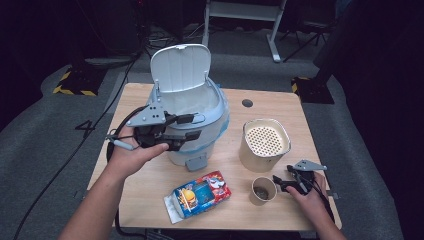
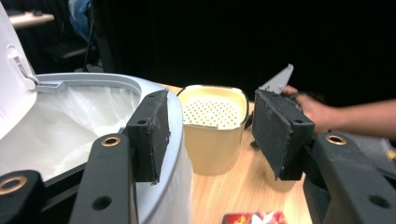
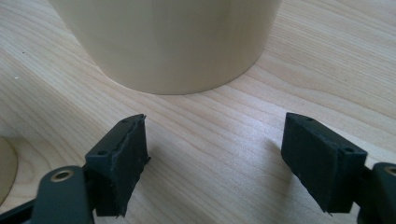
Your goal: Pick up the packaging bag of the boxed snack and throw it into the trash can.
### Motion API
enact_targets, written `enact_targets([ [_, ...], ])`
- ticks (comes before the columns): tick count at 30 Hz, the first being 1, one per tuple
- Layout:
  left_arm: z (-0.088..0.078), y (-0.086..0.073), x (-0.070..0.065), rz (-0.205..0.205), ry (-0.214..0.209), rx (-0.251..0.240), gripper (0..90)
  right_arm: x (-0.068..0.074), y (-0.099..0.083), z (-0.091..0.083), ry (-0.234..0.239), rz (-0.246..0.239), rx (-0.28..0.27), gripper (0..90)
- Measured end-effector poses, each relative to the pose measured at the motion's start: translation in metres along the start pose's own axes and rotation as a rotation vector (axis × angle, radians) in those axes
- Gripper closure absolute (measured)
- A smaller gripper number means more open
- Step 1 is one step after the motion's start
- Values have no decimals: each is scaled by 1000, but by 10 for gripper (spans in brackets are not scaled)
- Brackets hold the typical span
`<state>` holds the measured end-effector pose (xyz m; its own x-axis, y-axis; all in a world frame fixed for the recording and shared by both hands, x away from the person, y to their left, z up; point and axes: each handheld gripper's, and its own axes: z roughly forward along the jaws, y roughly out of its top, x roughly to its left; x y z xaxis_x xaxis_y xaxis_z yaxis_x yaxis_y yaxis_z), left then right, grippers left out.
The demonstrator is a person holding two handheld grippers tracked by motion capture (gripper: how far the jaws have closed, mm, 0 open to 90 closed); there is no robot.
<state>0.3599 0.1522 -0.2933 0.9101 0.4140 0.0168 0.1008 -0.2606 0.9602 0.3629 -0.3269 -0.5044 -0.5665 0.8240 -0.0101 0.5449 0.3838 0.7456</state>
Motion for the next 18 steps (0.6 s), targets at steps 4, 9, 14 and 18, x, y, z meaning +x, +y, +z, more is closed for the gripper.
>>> enact_targets([
  [4, -9, -16, -5, -28, -23, -9, 453, 0, 0, 0, 0, 0, 0, 228],
  [9, -13, -36, -9, -40, 15, 19, 441, 0, 0, 0, 0, 0, 1, 228],
  [14, -11, -61, -16, -84, 11, 16, 438, 0, 0, 0, 0, 0, 1, 228],
  [18, 0, -85, -19, -73, 54, 23, 446, 0, 0, 0, 0, 0, 1, 228],
])
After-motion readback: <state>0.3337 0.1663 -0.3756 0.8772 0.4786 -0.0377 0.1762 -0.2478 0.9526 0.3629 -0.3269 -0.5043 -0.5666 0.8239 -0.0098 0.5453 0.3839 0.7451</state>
